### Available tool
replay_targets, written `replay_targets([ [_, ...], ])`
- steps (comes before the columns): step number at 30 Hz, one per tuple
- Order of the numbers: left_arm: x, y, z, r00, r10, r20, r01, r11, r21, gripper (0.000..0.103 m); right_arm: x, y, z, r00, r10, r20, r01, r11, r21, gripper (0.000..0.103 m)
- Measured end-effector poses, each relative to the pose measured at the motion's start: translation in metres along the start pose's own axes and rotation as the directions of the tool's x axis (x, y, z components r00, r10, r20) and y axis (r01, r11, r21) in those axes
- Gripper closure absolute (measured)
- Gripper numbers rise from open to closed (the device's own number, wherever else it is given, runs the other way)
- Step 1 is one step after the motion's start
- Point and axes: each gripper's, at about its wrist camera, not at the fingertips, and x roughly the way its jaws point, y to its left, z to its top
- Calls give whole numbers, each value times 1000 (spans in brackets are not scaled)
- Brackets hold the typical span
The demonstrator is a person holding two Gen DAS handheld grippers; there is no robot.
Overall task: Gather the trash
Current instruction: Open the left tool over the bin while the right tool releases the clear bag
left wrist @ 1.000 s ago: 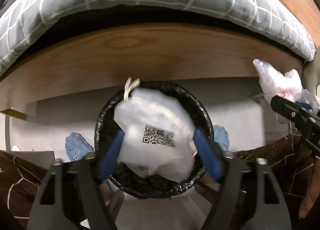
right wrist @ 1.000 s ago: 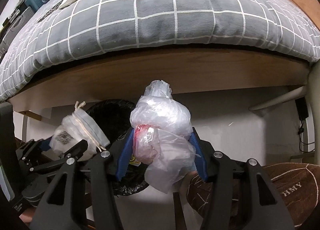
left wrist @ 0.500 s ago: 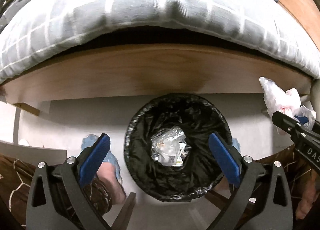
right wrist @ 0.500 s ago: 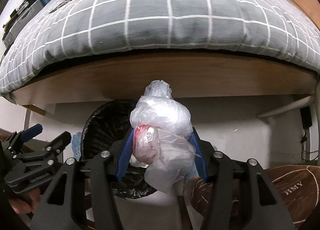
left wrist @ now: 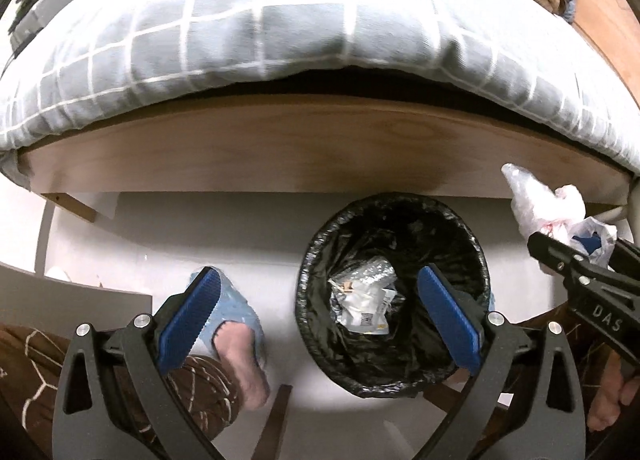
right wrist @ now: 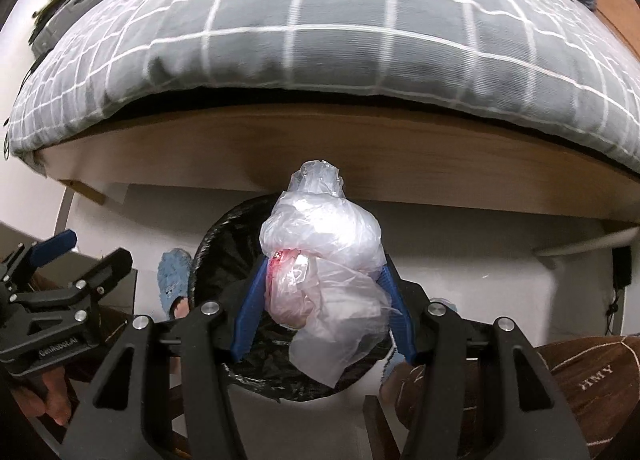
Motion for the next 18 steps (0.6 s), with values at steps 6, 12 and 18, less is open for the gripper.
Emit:
replay_targets([
  [6, -5, 16, -1, 1000, -2, 6, 2, 1000, -27, 6, 10, 25, 1, 1000, 13, -27, -14, 999, -37, 50],
  [12, -3, 18, -1, 1000, 7, -3, -7, 1000, -27, 6, 29, 39, -3, 998, 18, -68, -22, 998, -63, 50],
  [18, 6, 17, -2, 1000, 1, -31, -2, 1000, -9, 6, 41, 44, -2, 996, -9, -91, 4, 998, -62, 37],
])
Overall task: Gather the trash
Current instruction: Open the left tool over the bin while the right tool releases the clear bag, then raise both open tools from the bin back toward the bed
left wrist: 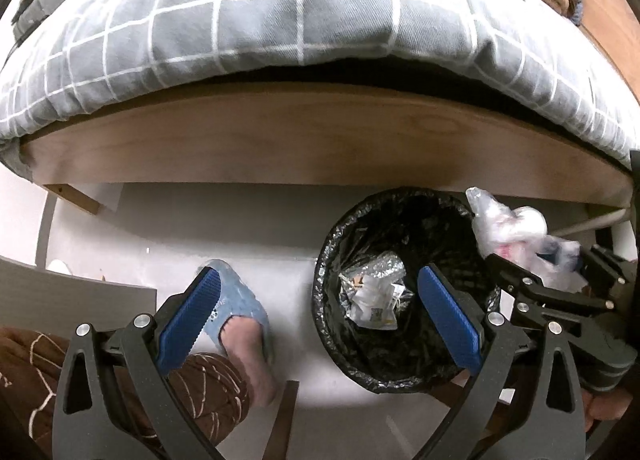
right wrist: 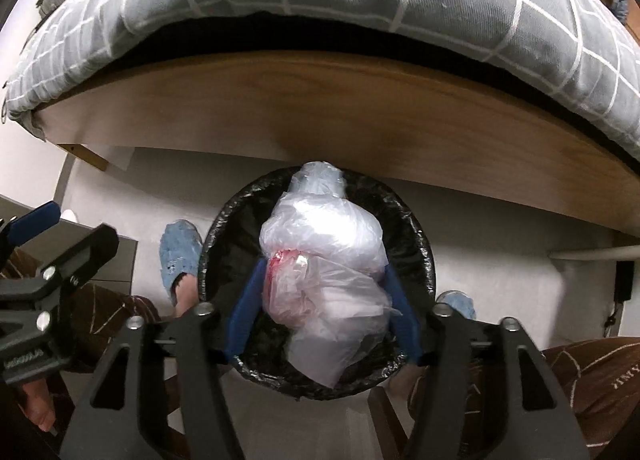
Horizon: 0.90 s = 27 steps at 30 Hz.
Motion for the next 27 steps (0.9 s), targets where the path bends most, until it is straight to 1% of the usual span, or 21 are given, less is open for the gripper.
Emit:
replay_targets([
  [5, 4, -2, -3, 1000, 7, -12, -6, 1000, 16, 6, 1, -5, 0, 1000, -12, 7, 12, 999, 31, 17],
  [8, 7, -1, -4, 1000, 7, -19, -6, 1000, 14, 6, 4, -6, 1, 1000, -5, -1, 5, 999, 40, 12],
  [11, 13, -3, -6, 999, 14, -35, -13, 999, 29, 6, 5, -9, 2, 1000, -17, -1, 17, 998, 52, 10],
  [13, 12, -5, -6, 999, 13, -33, -12, 999, 32, 6, 3, -11, 2, 1000, -24, 8, 23, 998, 54, 9],
  [20, -2, -11, 0, 1000, 17, -1, -17, 999, 43, 6, -15, -14, 4, 994, -74, 78, 70, 996, 52, 8],
  [23, -10, -15, 3, 1000, 13, 17, -14, 999, 47, 6, -27, -16, 4, 988, -104, 116, 99, 994, 46, 8],
  [27, -25, -19, 8, 999, 5, 49, -7, 999, 50, 6, -42, -23, 6, 983, -114, 145, 106, 992, 63, 8],
])
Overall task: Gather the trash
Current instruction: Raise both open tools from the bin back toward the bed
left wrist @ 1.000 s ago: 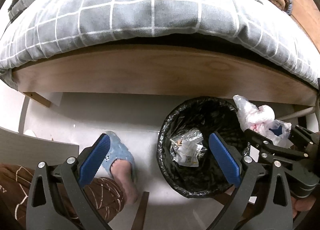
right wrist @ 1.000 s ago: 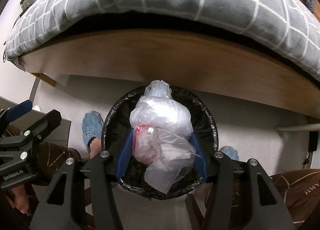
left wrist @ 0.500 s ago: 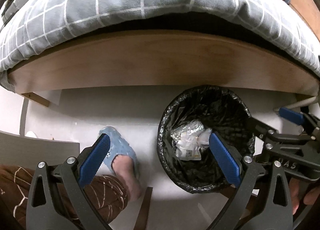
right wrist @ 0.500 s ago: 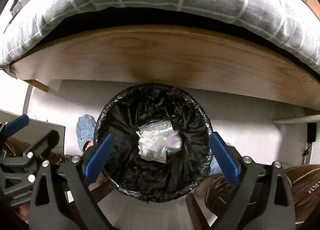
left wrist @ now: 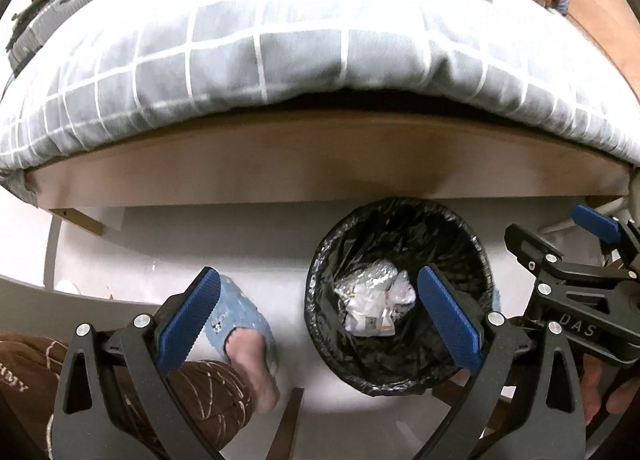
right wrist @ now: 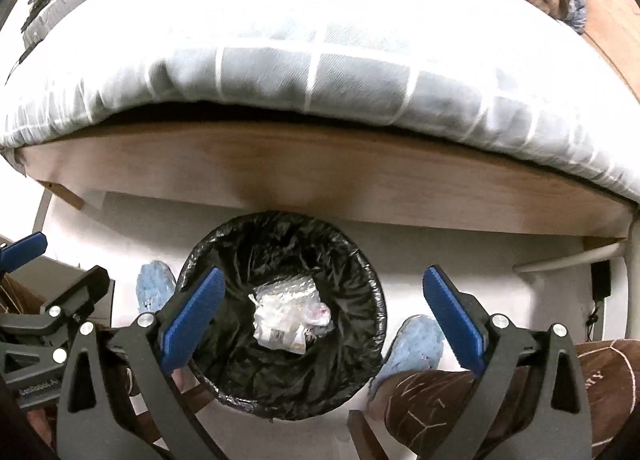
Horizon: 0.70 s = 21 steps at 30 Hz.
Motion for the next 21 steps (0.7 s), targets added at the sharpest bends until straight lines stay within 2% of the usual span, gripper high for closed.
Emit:
replay_targets([
  [7, -31, 4, 12, 997, -18, 68, 20, 999, -26, 6, -29, -9, 9, 998, -24, 64, 23, 1000, 20, 8],
  [15, -69, 11, 26, 988, -33, 152, 41, 998, -56, 6, -73, -18, 25, 986, -2, 168, -7, 999, 52, 8],
  [21, -85, 13, 50, 977, -42, 211, 56, 997, -61, 6, -85, -20, 45, 976, 13, 217, -26, 998, 57, 8],
])
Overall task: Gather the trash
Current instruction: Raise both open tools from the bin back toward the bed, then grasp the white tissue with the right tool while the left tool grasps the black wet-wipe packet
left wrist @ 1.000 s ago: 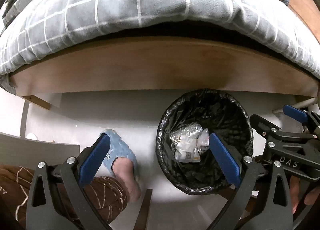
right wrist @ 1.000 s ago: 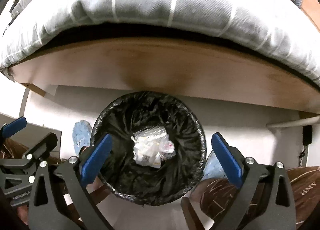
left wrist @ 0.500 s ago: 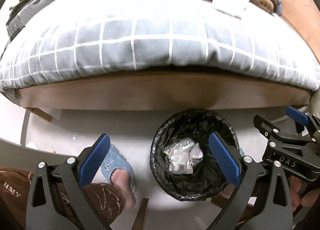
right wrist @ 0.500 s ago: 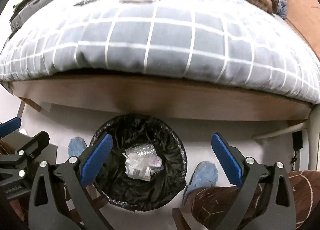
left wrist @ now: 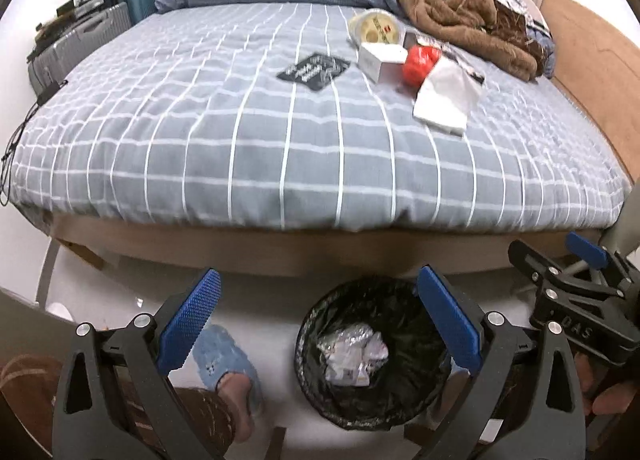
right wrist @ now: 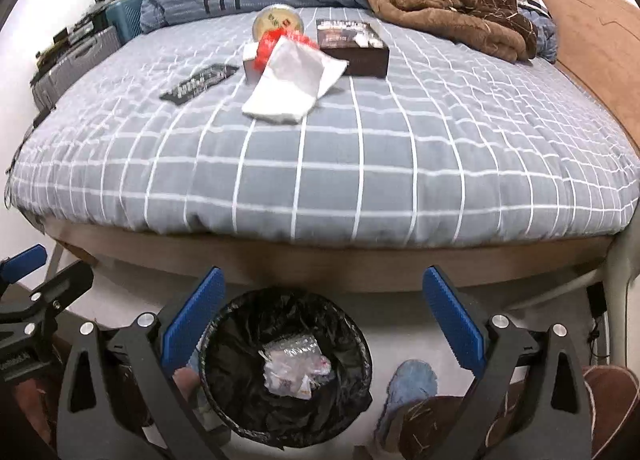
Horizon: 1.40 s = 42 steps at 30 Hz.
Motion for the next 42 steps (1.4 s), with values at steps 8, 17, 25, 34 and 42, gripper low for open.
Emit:
replay_targets([
  [8, 7, 6, 53, 999, -27, 45, 27, 1000, -4, 6, -7, 1, 43, 997, 14, 77, -14, 1000, 7, 8],
  [17, 29, 8, 122, 995, -4, 101, 3, 1000, 9, 6, 17, -2, 92, 995, 12, 100, -12, 1000, -5, 8],
  [25, 84, 4, 173, 997, -23, 70, 21, 999, 34, 6, 55, 3, 127, 995, 45, 88, -41, 998, -49, 10],
  [34, 135, -5, 204, 999, -6, 35, 4, 997, 71, 6, 94, -2, 146, 992, 117, 39, -115, 992, -43, 18],
  [42, 163, 3, 209, 1000, 3, -8, -3, 999, 45, 9, 116, -1, 146, 985, 173, -13, -173, 985, -20, 32],
])
